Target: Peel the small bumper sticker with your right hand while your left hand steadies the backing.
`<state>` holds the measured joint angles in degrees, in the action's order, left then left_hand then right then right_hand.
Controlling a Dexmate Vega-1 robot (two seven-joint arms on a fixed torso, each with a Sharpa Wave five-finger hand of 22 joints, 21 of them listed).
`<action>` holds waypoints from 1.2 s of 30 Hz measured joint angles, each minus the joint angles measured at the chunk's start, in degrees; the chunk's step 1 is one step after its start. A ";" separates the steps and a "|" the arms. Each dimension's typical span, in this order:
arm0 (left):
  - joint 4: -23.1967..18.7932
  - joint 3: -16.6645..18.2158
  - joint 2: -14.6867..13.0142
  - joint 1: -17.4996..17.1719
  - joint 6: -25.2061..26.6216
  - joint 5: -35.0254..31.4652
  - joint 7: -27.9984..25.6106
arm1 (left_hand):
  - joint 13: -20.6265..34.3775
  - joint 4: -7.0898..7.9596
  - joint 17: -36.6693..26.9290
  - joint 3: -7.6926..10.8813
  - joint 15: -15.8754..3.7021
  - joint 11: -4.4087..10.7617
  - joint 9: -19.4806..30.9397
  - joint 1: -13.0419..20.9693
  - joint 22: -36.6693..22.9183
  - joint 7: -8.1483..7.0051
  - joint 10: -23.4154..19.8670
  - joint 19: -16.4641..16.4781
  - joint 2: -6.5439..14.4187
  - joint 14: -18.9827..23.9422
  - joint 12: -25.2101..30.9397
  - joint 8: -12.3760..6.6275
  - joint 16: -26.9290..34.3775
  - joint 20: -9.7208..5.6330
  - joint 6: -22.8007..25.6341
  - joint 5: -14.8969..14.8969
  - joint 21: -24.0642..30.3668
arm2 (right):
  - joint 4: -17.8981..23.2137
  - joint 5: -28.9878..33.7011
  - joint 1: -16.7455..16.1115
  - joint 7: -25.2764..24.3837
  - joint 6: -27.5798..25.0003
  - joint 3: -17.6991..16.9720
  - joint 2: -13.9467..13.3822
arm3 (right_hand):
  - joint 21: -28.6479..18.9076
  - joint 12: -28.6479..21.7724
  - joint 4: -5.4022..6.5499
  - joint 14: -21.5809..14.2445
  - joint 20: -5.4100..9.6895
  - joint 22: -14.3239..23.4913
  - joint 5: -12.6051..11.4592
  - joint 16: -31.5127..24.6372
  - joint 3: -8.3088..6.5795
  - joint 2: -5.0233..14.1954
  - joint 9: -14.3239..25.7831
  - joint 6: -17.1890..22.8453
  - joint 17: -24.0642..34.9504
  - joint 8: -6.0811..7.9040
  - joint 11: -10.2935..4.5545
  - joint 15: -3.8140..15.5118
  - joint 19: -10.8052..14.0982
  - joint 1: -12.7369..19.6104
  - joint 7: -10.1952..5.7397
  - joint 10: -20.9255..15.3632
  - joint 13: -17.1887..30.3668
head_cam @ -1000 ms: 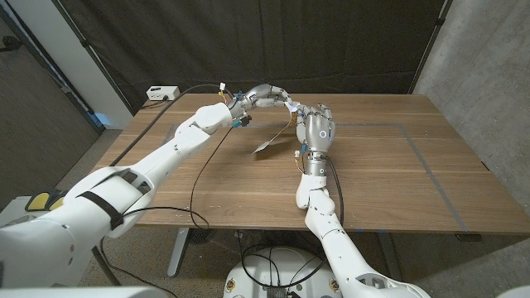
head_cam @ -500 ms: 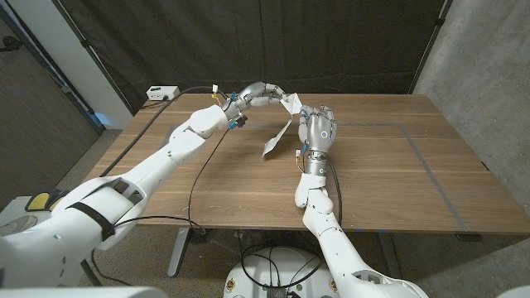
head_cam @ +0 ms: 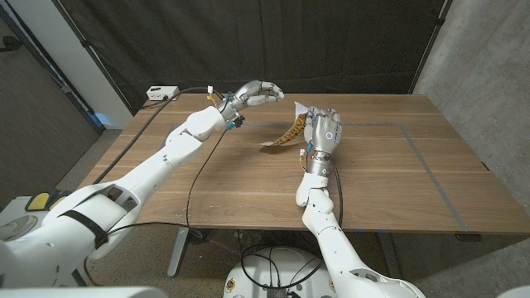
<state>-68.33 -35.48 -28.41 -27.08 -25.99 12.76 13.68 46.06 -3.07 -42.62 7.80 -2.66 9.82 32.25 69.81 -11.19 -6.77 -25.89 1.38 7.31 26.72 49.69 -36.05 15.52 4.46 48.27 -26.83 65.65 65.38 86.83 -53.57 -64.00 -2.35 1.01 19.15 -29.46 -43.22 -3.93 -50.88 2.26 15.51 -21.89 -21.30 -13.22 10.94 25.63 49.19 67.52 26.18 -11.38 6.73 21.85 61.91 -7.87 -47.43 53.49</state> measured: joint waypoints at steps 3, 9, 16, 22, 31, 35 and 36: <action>-0.52 0.20 -0.23 -0.36 0.27 -0.12 -0.53 | 0.00 0.00 0.00 0.00 0.00 0.00 0.04 0.23 0.00 0.00 0.00 0.00 0.23 0.00 0.00 0.00 -0.07 0.00 0.00 0.00 0.00 | 0.27 0.03 -0.13 0.00 -0.09 -0.49 0.34 | -0.16 0.00 0.00 0.00 0.00 0.07 -0.25 0.00 0.00 -0.01 0.01 0.00 0.00 0.00 0.00 0.00 0.00 0.01 0.01 0.00 0.00; -1.79 0.61 -0.76 -1.19 1.03 -0.29 -1.60 | -0.01 -0.01 -0.27 0.01 0.00 0.00 0.04 0.22 0.00 0.24 0.00 0.00 0.22 0.00 0.00 -0.21 -0.07 0.00 0.24 0.00 0.14 | 1.11 0.23 -0.61 0.00 -0.36 -1.28 0.84 | -0.44 0.00 0.00 0.00 -0.21 0.07 -0.44 0.00 0.00 -0.08 0.04 -0.09 0.27 0.01 0.00 0.00 -0.20 0.08 0.10 0.00 0.17; -3.73 0.90 -1.15 -2.21 2.92 -2.08 -4.45 | -0.31 -0.76 -0.77 1.12 -0.12 -0.93 -0.48 1.96 0.00 2.13 -1.41 0.36 1.99 1.58 0.00 -0.37 -0.07 -0.35 -0.16 1.78 0.91 | 2.40 0.32 -1.38 0.00 0.56 -1.57 1.10 | -0.87 0.00 0.00 0.31 -0.21 0.07 -0.44 0.00 0.00 -0.16 0.07 -0.11 0.53 0.31 0.00 -0.10 -0.20 0.16 0.12 -0.01 0.25; -6.18 0.93 -1.17 -3.52 5.12 -6.60 -10.62 | -0.69 -1.69 -1.33 2.17 -0.11 -1.01 -2.09 2.95 0.04 2.28 -2.88 0.74 2.35 2.78 0.40 0.06 0.18 -0.72 0.68 4.60 1.33 | 3.39 0.35 -2.08 0.00 3.80 -2.11 1.57 | -1.32 0.23 1.87 0.31 -0.21 -0.10 -0.42 0.00 -2.21 -0.68 0.17 -0.22 0.49 0.32 0.00 -0.10 -0.20 0.38 0.23 -0.01 0.12; -10.21 -0.12 -0.73 -4.52 7.84 -17.04 -21.11 | -4.12 -4.10 -2.57 2.43 -0.05 -0.67 -8.46 3.43 0.29 -4.98 1.63 -0.58 -0.64 0.20 -3.01 9.29 -1.06 0.26 -7.87 13.18 1.37 | 4.56 0.23 -2.93 -0.01 14.10 -3.08 2.49 | -1.77 0.23 1.88 0.31 -0.21 -0.09 -0.42 0.55 -2.21 -0.85 0.19 -0.14 0.37 0.32 0.00 -0.10 -0.20 0.21 0.15 -0.01 0.02; -10.81 -0.88 -0.62 -3.99 8.12 -19.25 -22.17 | -4.53 -5.10 -3.19 2.13 -0.04 0.06 -10.30 4.07 0.54 -5.66 3.59 -1.44 -1.99 -1.24 -3.77 11.92 -1.33 0.01 -10.13 14.69 1.37 | 4.92 0.18 -3.23 -0.01 16.20 -2.98 2.52 | -2.00 0.23 1.88 0.30 0.00 -0.21 -0.42 0.77 -2.21 -0.85 0.20 -0.09 0.11 0.32 -0.21 -0.10 0.02 0.21 0.09 -0.24 0.02; -10.84 -1.08 -0.60 -3.76 8.12 -19.76 -22.20 | -4.68 -5.25 -3.19 2.08 0.05 0.03 -10.84 4.26 0.56 -5.72 4.19 -1.79 -2.18 -1.80 -4.14 12.89 -1.53 -0.08 -11.31 14.94 1.23 | 5.00 0.18 -3.29 -0.01 16.57 -2.87 2.55 | -2.18 0.24 1.88 0.30 -0.01 -0.31 -0.47 0.77 -2.22 -0.85 0.20 -0.10 0.10 0.32 -0.21 -0.10 0.04 0.20 0.09 -0.24 0.02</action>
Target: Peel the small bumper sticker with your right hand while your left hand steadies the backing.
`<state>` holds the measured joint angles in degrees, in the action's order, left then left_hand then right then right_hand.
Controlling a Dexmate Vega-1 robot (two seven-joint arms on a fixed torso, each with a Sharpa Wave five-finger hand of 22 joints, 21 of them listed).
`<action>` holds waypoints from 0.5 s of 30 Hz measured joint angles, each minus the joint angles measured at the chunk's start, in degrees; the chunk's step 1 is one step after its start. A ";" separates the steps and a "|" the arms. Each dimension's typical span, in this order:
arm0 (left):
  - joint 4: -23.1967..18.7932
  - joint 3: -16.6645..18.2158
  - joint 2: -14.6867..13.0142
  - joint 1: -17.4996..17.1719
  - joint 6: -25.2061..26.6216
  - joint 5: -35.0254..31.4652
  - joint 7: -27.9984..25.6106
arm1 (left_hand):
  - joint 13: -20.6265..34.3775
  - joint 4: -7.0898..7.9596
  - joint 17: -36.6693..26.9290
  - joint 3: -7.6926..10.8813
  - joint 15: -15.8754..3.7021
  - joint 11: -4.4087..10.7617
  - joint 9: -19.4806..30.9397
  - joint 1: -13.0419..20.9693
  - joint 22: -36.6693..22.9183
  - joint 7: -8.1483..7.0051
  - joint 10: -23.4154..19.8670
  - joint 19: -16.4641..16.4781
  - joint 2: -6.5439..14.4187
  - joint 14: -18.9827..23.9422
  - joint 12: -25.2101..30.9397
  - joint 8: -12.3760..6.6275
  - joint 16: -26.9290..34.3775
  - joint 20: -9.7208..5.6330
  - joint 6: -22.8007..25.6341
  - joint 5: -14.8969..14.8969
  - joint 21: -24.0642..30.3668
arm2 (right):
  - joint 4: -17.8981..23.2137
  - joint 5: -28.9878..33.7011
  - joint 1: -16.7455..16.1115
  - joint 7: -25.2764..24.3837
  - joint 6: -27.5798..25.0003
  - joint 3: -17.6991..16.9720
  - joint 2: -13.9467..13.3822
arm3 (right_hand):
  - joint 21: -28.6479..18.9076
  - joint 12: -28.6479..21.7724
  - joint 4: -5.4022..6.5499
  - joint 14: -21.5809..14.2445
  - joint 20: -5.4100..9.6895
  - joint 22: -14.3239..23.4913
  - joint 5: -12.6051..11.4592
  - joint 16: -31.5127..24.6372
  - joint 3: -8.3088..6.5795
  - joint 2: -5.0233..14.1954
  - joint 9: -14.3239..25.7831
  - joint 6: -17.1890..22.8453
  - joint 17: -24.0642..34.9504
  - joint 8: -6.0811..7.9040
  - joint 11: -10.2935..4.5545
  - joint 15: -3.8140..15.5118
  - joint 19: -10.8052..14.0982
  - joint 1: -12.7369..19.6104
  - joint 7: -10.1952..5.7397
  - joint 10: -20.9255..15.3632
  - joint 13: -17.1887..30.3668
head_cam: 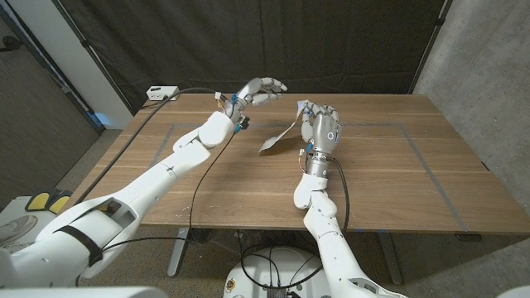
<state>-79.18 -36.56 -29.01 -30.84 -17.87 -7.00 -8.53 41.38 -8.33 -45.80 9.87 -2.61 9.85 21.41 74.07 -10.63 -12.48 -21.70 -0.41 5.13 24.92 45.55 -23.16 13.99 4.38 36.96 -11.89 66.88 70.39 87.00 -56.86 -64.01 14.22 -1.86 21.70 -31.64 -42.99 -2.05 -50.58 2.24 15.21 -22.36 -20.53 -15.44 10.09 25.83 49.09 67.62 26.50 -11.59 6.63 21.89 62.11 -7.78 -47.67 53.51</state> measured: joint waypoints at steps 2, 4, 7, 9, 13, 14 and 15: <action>0.00 -0.46 0.03 0.50 -0.08 -0.32 0.17 | -0.34 -0.09 0.00 -0.08 0.02 -0.11 -0.94 0.21 0.01 -0.09 1.50 -0.43 -0.40 -1.06 -0.73 1.60 -0.29 -0.09 -1.53 0.35 -0.39 | 0.03 -0.03 -0.03 0.00 0.58 0.10 0.05 | -0.03 0.00 0.00 0.00 -0.19 -0.05 -0.42 0.00 0.00 -0.07 0.00 0.00 0.00 0.00 0.00 0.00 0.20 -0.07 0.00 0.00 0.00; 0.04 -0.91 0.04 1.10 -0.56 -0.68 1.16 | -0.64 -0.32 0.07 -0.31 0.03 -0.02 -1.62 0.46 0.01 -0.14 2.63 -0.89 -0.78 -2.23 -1.42 2.61 -0.68 -0.13 -2.36 0.64 -0.58 | 0.03 -0.11 -0.03 0.00 0.96 0.17 0.23 | -0.03 0.00 0.00 0.00 -0.19 -0.05 -0.43 0.18 0.00 -0.13 0.00 0.00 0.00 0.00 -0.07 0.00 0.20 -0.13 0.00 -0.53 -0.15; 0.31 -1.62 0.03 2.14 -1.21 -0.74 2.80 | -1.02 -0.50 0.34 -0.13 0.14 0.01 -2.40 1.03 0.01 -0.17 3.70 -1.19 -1.46 -3.17 -2.06 3.47 -1.12 -0.43 -2.41 0.66 -0.67 | -0.22 -0.25 0.14 0.00 1.26 0.14 0.57 | -0.37 0.00 0.00 0.00 -0.20 -0.16 -0.43 0.21 0.00 -0.14 0.01 0.01 -0.19 0.00 -0.01 0.00 0.19 -0.15 0.00 -0.61 -0.21; 0.76 -1.88 0.12 2.69 -1.86 -0.24 4.12 | -1.05 -0.95 0.53 0.32 0.12 -0.11 -2.95 2.14 0.01 -0.16 4.13 -1.37 -1.07 -3.36 -2.35 3.89 -1.13 -0.25 -2.40 0.66 -1.02 | -0.44 -0.30 0.34 0.00 1.34 -0.01 0.85 | -0.38 0.00 -0.01 0.00 -0.41 -0.32 -0.43 0.21 -0.01 -0.14 0.01 0.01 -0.26 0.00 -0.01 0.00 0.41 -0.15 0.00 -0.61 -0.32; 2.60 -2.32 0.75 3.90 -3.01 1.23 6.40 | -1.32 -1.51 0.97 1.34 0.21 -0.32 -4.05 5.44 0.01 -0.06 4.33 -2.11 0.17 -3.89 -2.57 3.67 -1.12 -0.14 2.06 1.09 -1.31 | -0.70 -0.44 0.63 0.00 1.32 -0.29 1.24 | -0.69 0.00 -0.23 0.00 -0.60 -0.32 -0.45 0.21 -0.25 -0.29 0.02 0.01 -0.26 0.00 -0.01 0.00 0.60 -0.29 0.00 -0.61 -0.31; 3.18 -2.39 0.95 4.20 -4.46 3.66 9.42 | -1.27 -1.41 1.07 1.44 0.14 -0.32 -4.32 6.13 0.01 -0.08 4.33 -2.11 0.27 -3.96 -2.57 3.63 -1.13 -0.14 3.08 1.28 -1.45 | -1.09 -0.50 0.99 0.00 1.25 -0.65 1.82 | -0.69 0.00 -0.23 0.00 -0.60 -0.32 -0.66 0.51 -0.25 -0.29 0.02 0.01 -0.26 0.00 -0.01 0.00 0.60 -0.29 0.00 -0.61 -0.30; 4.03 -2.48 1.19 4.62 -5.29 5.47 11.63 | -1.22 -1.41 1.20 1.45 0.14 -0.32 -4.53 6.49 0.01 -0.06 4.33 -2.11 0.46 -3.96 -2.57 3.63 -1.12 -0.14 3.87 1.30 -1.45 | -1.09 -0.51 0.99 0.00 1.24 -0.65 1.82 | -0.69 0.00 -0.23 0.00 -0.60 -0.32 -0.75 0.62 -0.25 -0.29 0.02 0.01 -0.26 0.00 -0.01 0.00 0.60 -0.29 0.00 -0.61 -0.33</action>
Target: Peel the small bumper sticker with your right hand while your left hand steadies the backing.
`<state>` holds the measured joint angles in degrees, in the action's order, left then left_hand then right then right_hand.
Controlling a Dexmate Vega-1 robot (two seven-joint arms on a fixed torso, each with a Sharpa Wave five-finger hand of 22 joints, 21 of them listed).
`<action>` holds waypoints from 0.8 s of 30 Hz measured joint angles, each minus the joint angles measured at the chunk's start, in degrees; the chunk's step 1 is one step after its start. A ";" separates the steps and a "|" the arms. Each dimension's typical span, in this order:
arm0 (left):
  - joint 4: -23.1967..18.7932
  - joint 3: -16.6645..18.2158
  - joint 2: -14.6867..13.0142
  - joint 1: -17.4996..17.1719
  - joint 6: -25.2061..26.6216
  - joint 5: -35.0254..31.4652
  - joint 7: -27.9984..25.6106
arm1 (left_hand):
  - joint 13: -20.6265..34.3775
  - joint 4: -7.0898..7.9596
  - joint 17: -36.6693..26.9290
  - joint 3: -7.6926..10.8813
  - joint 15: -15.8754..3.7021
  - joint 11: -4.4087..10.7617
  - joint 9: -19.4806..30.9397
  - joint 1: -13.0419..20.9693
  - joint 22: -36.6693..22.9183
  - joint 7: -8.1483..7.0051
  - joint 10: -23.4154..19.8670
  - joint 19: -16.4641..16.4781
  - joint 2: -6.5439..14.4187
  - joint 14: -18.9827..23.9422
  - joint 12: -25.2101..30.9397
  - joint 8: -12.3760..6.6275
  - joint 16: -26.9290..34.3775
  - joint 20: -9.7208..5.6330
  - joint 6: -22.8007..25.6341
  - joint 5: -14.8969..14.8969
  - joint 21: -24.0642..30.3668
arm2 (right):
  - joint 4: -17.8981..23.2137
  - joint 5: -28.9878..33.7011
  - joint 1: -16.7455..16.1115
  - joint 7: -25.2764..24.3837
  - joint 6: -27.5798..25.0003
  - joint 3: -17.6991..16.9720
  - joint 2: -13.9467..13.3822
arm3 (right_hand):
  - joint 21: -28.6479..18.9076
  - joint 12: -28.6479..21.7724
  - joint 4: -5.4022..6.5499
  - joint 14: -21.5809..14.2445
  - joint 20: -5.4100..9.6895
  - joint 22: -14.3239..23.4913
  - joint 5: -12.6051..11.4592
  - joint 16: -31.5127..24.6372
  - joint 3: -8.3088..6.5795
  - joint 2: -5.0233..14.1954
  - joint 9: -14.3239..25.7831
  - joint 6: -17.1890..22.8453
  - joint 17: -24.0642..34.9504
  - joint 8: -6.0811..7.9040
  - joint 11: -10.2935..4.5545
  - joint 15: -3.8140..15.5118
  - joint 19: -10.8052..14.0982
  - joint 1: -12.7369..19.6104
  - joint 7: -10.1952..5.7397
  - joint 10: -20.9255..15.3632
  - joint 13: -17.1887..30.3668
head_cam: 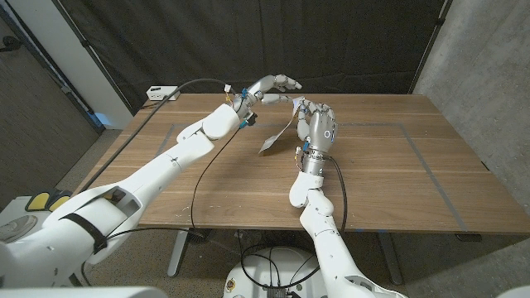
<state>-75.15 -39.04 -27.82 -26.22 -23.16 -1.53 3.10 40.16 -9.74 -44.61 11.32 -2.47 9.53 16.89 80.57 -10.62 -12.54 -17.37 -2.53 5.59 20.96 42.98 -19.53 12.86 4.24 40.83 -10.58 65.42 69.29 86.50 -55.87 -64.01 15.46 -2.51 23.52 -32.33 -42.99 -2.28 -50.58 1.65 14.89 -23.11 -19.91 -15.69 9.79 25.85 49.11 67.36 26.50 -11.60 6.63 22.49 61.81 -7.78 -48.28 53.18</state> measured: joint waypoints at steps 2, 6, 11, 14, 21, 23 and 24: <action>1.01 -0.10 0.30 0.53 0.00 0.00 0.00 | 0.06 0.00 0.04 0.00 0.01 0.01 -0.34 0.45 0.00 -0.08 0.02 0.00 0.02 -0.41 0.00 0.00 0.00 0.00 1.01 0.00 0.00 | -0.20 -0.10 0.18 0.00 -0.19 -0.18 0.26 | 0.00 0.00 0.00 0.00 0.00 -0.04 -0.01 0.00 0.00 0.00 0.00 0.00 0.00 0.00 0.00 0.00 0.00 0.00 0.00 0.00 -0.12; 3.14 -0.28 0.88 1.66 -1.78 5.02 6.45 | 0.06 0.24 0.04 0.24 -0.11 0.31 -0.71 0.45 0.00 -0.12 0.31 0.00 0.01 -0.72 0.00 0.00 0.00 0.00 1.98 0.00 0.00 | -1.04 -0.23 0.94 0.01 -0.37 -0.93 1.12 | 0.00 0.00 0.01 -0.34 0.00 -0.26 -0.01 0.00 -0.01 0.00 0.01 0.00 0.00 0.00 0.10 0.12 0.00 0.00 0.00 -0.53 -0.13; 3.85 -0.37 0.72 2.39 -2.14 7.03 9.65 | 0.34 0.56 0.32 0.56 -0.19 0.31 -1.20 0.89 0.00 0.07 0.31 0.00 0.45 -0.81 0.00 0.00 0.00 0.00 3.47 0.00 0.00 | -2.00 -0.37 1.71 0.01 -0.20 -1.68 1.69 | -0.31 0.00 0.09 -0.42 -0.22 -0.26 -0.01 -0.01 -0.55 -0.15 0.02 0.00 0.00 0.00 0.02 0.21 -0.22 -0.13 0.00 -0.62 -0.13; 2.33 -0.38 -0.28 2.36 -1.92 6.95 9.77 | 0.45 0.33 1.19 1.61 -0.19 0.31 -1.83 1.57 -0.01 0.07 0.31 -0.52 1.13 -0.80 0.00 0.15 0.00 -0.07 4.22 -0.76 0.00 | -2.30 -0.54 1.91 0.01 0.24 -1.89 1.81 | -0.53 0.00 0.09 -0.42 -0.22 -0.26 -0.12 -0.01 -0.55 -0.24 0.02 0.00 0.01 0.00 0.02 0.21 -0.22 -0.03 0.00 -0.62 -0.13; -4.70 -0.42 -3.38 1.19 3.83 1.02 5.72 | 0.50 0.13 3.16 3.51 -0.18 0.33 -3.06 3.16 -0.01 0.07 0.28 -1.26 1.36 -0.79 0.00 1.57 -0.66 -0.15 4.21 -3.41 0.00 | -3.47 -0.81 2.70 0.01 1.07 -2.71 2.17 | -0.57 0.00 0.09 -0.43 -0.21 -0.53 -0.21 0.22 -0.55 -0.39 0.04 0.00 0.01 0.00 0.02 0.21 -0.22 0.15 0.00 -0.62 -0.13; -7.17 -0.44 -4.32 0.76 3.83 1.02 5.72 | 0.27 1.04 3.22 2.59 0.03 0.63 -3.30 1.55 -0.01 0.00 -0.02 -0.78 0.19 -0.58 0.00 1.81 -0.66 -0.63 4.73 -3.40 0.00 | -3.47 -0.85 2.70 0.01 1.22 -2.71 2.17 | -0.57 0.00 0.09 -0.52 -0.21 -0.53 -0.21 0.21 -0.55 -0.43 0.04 0.01 0.01 0.00 0.03 0.11 -0.22 0.20 -0.01 -0.61 -0.13; -8.08 -0.44 -4.67 0.61 8.57 -5.45 2.55 | 0.18 1.45 3.22 2.18 0.03 0.63 -3.33 0.58 -0.01 0.05 -0.02 -0.69 -0.02 -0.58 0.00 1.99 -0.66 -0.72 5.04 -3.24 0.00 | -4.05 -0.88 3.09 0.01 1.37 -3.07 2.28 | -0.57 0.00 0.09 -0.52 -0.21 -0.53 -0.21 0.21 -0.55 -0.43 0.04 0.01 0.01 0.00 0.03 0.11 -0.22 0.21 -0.01 -0.62 -0.13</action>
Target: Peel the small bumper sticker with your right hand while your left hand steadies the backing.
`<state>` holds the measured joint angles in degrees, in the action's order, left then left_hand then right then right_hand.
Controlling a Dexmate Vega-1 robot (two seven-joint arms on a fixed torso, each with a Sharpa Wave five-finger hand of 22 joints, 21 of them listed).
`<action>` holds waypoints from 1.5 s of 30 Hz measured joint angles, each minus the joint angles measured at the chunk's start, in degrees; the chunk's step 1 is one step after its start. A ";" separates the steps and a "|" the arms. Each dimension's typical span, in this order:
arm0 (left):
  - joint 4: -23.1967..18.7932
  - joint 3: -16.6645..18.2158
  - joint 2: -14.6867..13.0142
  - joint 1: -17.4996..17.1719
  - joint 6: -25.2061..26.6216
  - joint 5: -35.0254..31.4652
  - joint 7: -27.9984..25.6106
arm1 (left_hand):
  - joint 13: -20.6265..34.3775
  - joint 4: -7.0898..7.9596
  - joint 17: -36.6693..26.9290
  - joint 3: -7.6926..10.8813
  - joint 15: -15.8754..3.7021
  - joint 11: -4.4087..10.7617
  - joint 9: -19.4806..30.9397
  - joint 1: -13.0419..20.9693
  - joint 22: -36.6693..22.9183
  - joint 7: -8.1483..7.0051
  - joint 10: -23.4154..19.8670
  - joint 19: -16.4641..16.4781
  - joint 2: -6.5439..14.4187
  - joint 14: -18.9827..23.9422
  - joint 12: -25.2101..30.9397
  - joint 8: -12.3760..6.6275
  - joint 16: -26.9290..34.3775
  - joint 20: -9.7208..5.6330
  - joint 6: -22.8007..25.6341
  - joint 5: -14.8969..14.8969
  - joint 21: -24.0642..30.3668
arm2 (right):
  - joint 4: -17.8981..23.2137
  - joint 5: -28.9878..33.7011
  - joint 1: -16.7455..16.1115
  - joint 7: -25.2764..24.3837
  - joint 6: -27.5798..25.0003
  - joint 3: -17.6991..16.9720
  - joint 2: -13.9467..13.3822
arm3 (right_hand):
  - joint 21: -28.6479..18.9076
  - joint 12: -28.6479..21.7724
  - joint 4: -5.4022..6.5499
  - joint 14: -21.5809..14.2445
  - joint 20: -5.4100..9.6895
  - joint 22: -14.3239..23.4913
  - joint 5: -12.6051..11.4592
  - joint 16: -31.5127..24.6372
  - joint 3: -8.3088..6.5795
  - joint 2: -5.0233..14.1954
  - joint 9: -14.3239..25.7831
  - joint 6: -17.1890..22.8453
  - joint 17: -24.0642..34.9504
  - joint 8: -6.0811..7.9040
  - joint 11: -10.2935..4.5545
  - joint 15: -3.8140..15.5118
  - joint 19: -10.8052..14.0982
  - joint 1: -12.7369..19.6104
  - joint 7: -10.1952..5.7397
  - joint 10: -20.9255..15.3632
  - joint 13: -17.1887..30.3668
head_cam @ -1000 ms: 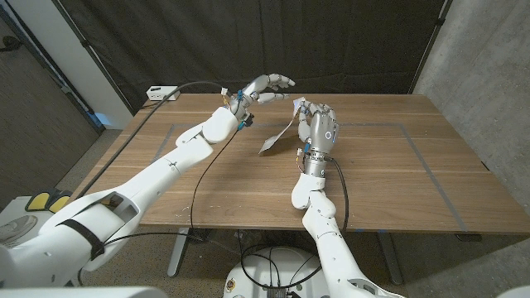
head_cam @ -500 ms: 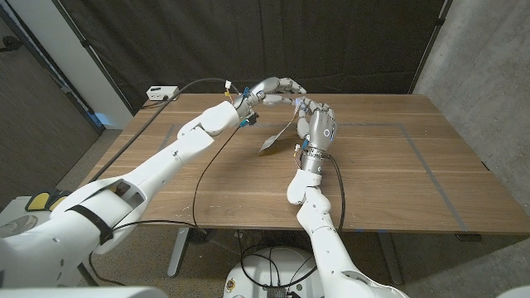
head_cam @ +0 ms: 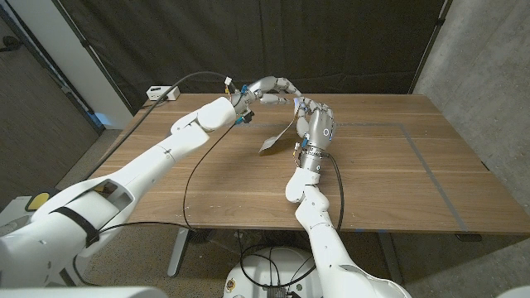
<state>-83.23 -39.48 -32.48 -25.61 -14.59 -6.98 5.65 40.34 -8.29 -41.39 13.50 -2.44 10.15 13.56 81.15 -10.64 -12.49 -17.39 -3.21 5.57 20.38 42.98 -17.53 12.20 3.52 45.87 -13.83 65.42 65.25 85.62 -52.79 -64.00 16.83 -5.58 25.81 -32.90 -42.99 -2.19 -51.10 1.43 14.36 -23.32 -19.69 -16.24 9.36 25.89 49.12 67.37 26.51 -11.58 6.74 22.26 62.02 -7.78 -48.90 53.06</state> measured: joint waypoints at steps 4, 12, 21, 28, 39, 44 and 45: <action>-3.31 -0.03 -1.24 -0.49 3.43 -5.00 -1.95 | -0.01 0.62 -0.37 -0.62 0.00 0.00 -0.28 -1.62 0.00 0.01 0.00 0.00 0.44 0.00 -0.40 0.46 0.29 0.00 0.01 0.98 0.00 | -0.53 -0.01 0.31 0.00 0.26 -0.28 0.05 | -0.38 0.00 0.00 0.00 0.00 -0.02 0.00 0.00 0.00 -0.06 0.01 0.00 0.15 0.00 0.00 0.00 0.00 0.07 0.00 0.00 0.00; -4.97 -0.74 -1.98 -0.03 5.69 -8.63 -2.34 | -0.67 -0.29 0.69 1.41 0.01 -0.22 -1.54 -0.86 -0.01 -0.13 1.28 -0.32 2.51 -1.05 -1.99 3.67 0.38 0.95 -3.12 2.93 0.00 | -1.08 -0.01 0.62 0.00 0.64 -0.55 0.08 | -0.60 0.00 -0.01 0.00 0.00 -0.27 -0.23 0.00 -0.03 -0.04 0.04 0.00 0.15 0.00 0.00 0.00 0.00 0.18 0.00 0.00 0.00; -2.58 -1.50 -0.73 1.42 3.83 -7.95 -0.88 | -0.81 -0.66 1.00 1.77 0.09 -0.33 -2.38 -0.63 -0.01 -0.40 1.73 -0.23 2.22 -1.14 -2.39 6.45 0.38 0.86 -8.45 3.44 0.00 | -1.43 -0.23 0.82 0.00 0.84 -0.89 0.12 | -0.88 0.00 -0.08 -0.25 -0.22 -0.53 -0.23 0.00 -0.24 0.01 0.08 0.00 0.14 0.00 0.00 0.25 -0.22 0.12 0.00 0.01 0.00; -0.86 -1.70 -0.01 2.16 1.56 -5.92 0.53 | -0.12 -0.37 0.65 0.15 0.09 0.00 -1.72 -1.60 -0.01 0.31 0.16 0.14 0.52 -1.14 -1.33 2.76 1.37 0.49 2.29 3.48 0.00 | -1.87 -0.53 1.08 0.00 1.36 -1.32 0.14 | -1.22 0.00 -0.07 -0.25 -0.32 -0.53 -0.22 0.22 -0.24 0.10 0.08 0.00 0.42 0.00 0.01 0.25 -0.32 0.02 0.00 0.01 0.01; -5.39 -1.84 -1.67 1.26 5.64 -8.97 0.15 | 0.16 0.51 1.06 -0.99 0.09 0.26 -0.24 -3.91 -0.02 3.52 -1.39 0.62 0.53 -1.14 -0.57 -2.19 1.72 0.01 13.97 3.48 0.00 | -2.51 -1.21 1.65 0.01 2.17 -2.13 0.15 | -1.57 0.00 -0.01 -0.41 -0.32 -0.79 -0.44 0.21 -0.31 0.23 3.58 0.01 0.41 0.01 0.01 0.41 -0.32 -0.12 -0.01 0.01 0.01; -7.37 -1.75 -2.36 0.59 7.13 -10.01 0.18 | 0.16 2.05 1.72 -1.60 0.09 -0.19 0.20 -6.67 0.25 5.93 -1.83 0.62 1.69 -0.70 -0.57 -2.87 1.72 0.02 16.38 3.47 -0.01 | -2.51 -1.58 1.75 0.00 2.43 -2.28 0.15 | -1.67 0.00 -0.01 -0.41 -0.31 -1.03 -0.45 0.21 -0.31 0.27 3.17 0.01 0.41 0.01 0.01 0.41 -0.32 -0.17 -0.01 0.01 0.01; -7.87 -1.69 -2.54 0.36 8.43 -11.03 -0.22 | 0.21 2.05 1.83 -1.59 0.09 -0.27 0.47 -7.05 0.26 5.93 -1.91 0.62 1.50 -0.70 -0.57 -2.87 1.72 0.02 16.38 3.40 -0.29 | -2.51 -1.73 1.75 0.01 2.49 -2.38 0.15 | -1.67 0.00 -0.01 -0.41 -0.31 -1.06 -0.45 0.21 -0.31 0.27 3.17 0.01 0.41 0.01 0.01 0.41 -0.32 -0.17 -0.01 0.01 0.01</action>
<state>-91.10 -41.16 -35.03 -25.25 -6.16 -18.01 5.43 40.55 -6.23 -39.56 11.90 -2.35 9.89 14.02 74.11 -10.38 -6.56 -19.30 -2.60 7.07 19.68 42.41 -20.41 13.92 3.54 62.25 -10.43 65.13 62.74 83.89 -51.04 -63.99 19.32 -7.96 25.96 -34.57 -42.99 -2.20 -51.51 1.12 13.30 -23.77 -19.48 -16.55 9.64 29.05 49.13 67.78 26.51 -11.57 7.15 21.95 61.85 -7.79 -48.89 53.07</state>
